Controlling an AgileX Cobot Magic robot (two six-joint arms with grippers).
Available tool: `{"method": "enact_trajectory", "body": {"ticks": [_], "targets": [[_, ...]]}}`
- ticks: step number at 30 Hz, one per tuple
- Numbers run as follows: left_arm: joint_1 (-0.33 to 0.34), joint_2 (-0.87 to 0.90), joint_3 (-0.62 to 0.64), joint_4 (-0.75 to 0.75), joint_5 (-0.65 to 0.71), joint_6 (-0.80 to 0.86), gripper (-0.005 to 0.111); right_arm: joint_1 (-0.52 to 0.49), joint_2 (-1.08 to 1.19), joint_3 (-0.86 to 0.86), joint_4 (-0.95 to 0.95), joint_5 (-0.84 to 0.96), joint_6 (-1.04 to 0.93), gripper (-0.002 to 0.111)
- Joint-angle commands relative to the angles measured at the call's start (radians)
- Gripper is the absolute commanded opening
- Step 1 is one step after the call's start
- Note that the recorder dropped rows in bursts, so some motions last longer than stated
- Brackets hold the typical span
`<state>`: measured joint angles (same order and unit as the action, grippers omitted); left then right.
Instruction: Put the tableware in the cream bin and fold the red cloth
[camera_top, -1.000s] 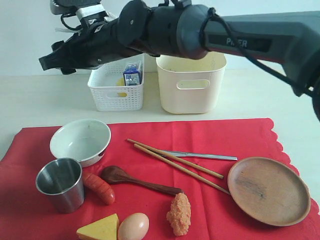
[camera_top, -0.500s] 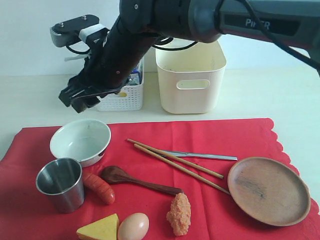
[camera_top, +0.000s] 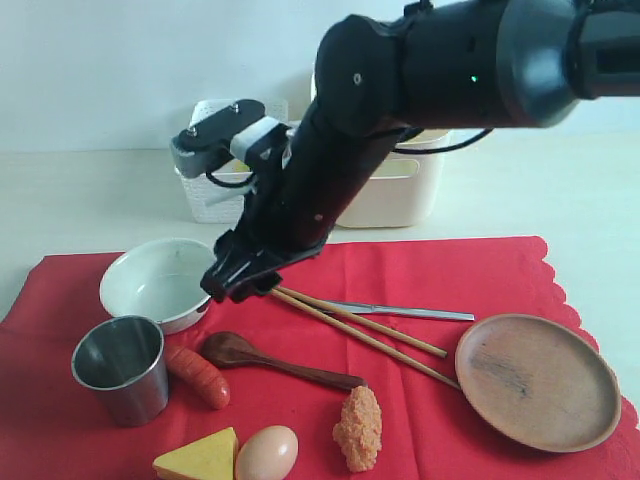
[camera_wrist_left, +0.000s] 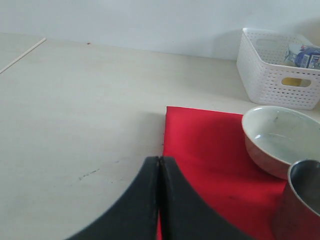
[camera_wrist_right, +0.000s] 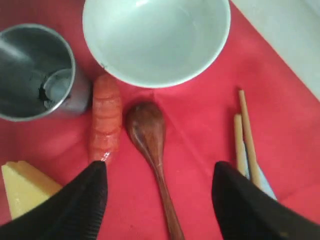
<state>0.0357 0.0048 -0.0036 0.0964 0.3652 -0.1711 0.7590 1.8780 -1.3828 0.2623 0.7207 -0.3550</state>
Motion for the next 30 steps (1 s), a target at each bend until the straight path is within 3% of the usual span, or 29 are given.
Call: {"method": "enact_trajectory", "body": {"ticks": [1, 11, 30], "targets": [[0.002, -0.005, 0.004, -0.001, -0.01, 0.0, 0.001, 0.058, -0.034, 0.097, -0.003, -0.091, -0.001, 0.058], [0.002, -0.005, 0.004, -0.001, -0.01, 0.0, 0.001, 0.18, 0.037, 0.138, -0.011, -0.205, 0.115, 0.058], [0.002, -0.005, 0.004, -0.001, -0.01, 0.0, 0.001, 0.183, 0.175, 0.138, -0.06, -0.316, 0.212, 0.058]]}}
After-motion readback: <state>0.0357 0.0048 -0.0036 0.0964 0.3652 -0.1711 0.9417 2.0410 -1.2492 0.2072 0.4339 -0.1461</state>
